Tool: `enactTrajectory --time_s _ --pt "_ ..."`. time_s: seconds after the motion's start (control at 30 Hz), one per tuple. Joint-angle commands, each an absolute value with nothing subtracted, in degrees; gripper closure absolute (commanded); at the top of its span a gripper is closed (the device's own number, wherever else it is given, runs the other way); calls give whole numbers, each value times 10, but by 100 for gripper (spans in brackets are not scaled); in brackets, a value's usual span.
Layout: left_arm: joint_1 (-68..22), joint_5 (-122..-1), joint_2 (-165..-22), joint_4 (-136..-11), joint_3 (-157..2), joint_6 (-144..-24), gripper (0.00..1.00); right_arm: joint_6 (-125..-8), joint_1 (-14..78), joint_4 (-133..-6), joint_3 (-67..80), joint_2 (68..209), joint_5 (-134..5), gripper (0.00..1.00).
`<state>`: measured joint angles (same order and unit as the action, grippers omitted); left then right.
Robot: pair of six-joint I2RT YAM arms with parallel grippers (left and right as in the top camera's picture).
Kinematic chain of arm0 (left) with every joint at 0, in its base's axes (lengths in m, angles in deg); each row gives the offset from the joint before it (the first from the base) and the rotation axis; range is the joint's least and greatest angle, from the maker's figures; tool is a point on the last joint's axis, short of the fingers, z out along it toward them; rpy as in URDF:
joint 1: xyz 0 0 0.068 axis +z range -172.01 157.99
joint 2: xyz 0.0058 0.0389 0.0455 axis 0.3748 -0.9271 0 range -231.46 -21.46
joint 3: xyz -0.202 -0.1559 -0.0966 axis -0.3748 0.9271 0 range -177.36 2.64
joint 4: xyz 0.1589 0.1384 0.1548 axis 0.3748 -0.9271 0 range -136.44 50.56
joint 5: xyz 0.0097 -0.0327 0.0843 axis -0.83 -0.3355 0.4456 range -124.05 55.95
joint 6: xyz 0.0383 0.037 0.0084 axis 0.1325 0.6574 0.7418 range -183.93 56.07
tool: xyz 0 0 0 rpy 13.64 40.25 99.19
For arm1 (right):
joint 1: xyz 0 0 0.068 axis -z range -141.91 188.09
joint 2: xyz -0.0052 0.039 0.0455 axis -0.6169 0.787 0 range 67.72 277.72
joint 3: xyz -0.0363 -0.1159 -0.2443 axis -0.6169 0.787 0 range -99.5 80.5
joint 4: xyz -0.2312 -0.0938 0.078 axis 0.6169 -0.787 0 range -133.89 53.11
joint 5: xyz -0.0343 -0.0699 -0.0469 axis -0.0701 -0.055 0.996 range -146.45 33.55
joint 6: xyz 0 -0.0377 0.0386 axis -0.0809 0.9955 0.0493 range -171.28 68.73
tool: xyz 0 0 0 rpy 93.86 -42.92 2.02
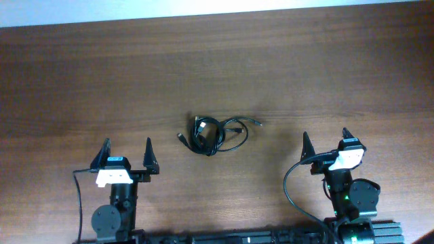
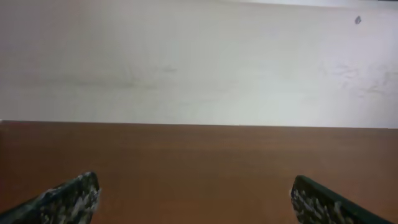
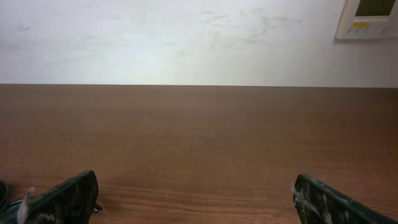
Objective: Untangle cables
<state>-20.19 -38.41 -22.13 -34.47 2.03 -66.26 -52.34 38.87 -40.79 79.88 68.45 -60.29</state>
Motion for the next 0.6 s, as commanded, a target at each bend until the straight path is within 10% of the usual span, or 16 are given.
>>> enactTrajectory --time_s 0.0,0.57 --pt "-205 -393 -219 -334 4 -652 1 -521 391 -412 802 679 -592 1" --pt "-205 -511 -361 -615 -312 -652 1 -521 391 -412 802 679 -592 2"
